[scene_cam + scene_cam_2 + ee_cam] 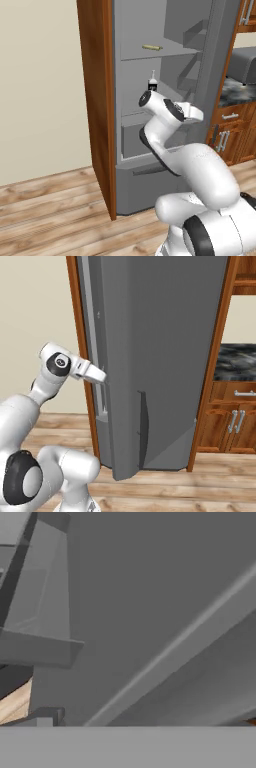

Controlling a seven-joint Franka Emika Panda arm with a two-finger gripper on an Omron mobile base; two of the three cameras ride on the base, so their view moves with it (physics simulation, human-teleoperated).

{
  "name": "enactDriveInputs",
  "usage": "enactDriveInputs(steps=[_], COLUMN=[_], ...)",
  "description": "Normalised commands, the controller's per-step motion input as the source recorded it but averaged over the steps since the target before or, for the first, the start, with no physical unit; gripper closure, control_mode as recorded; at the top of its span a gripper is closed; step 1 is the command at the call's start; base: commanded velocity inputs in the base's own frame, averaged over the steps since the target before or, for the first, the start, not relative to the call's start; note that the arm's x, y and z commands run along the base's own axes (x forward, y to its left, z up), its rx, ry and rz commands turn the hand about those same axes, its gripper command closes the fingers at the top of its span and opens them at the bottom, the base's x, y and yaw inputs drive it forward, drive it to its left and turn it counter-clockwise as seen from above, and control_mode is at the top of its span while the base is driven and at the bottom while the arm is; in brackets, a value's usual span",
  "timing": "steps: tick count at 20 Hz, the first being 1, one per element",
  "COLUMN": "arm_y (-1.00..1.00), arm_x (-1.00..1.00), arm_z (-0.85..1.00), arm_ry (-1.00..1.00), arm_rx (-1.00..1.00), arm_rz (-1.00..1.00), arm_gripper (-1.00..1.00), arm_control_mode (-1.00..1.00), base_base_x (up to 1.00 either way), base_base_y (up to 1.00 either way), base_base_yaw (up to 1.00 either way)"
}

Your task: Retrieve the butter from the fridge and place it on a plate on the dining table. Then retrieve the butter knife by the fridge and place it near the plate.

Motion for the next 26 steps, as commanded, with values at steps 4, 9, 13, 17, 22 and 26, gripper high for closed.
enactDriveInputs(steps=[4,9,13,17,22,26], arm_y=[0.0,-0.2,-0.66,-0.99,-1.0,-1.0], arm_x=[0.59,0.09,-0.07,-0.35,-0.65,-0.94], arm_z=[0.0,-0.04,-0.07,-0.02,-0.02,0.0], arm_ry=[0.07,0.01,-0.01,-0.05,-0.09,-0.15], arm_rx=[0.0,0.0,0.0,0.0,0.08,0.16], arm_rz=[-0.07,-0.07,-0.08,-0.03,0.0,0.09], arm_gripper=[-1.0,-1.0,-1.0,-1.0,-1.0,-1.0], arm_control_mode=[-1.0,-1.0,-1.0,-1.0,-1.0,-1.0], base_base_x=[0.0,0.0,0.0,0.0,0.0,0.0], base_base_y=[0.0,0.0,0.0,0.0,0.0,0.0], base_base_yaw=[0.0,0.0,0.0,0.0,0.0,0.0])
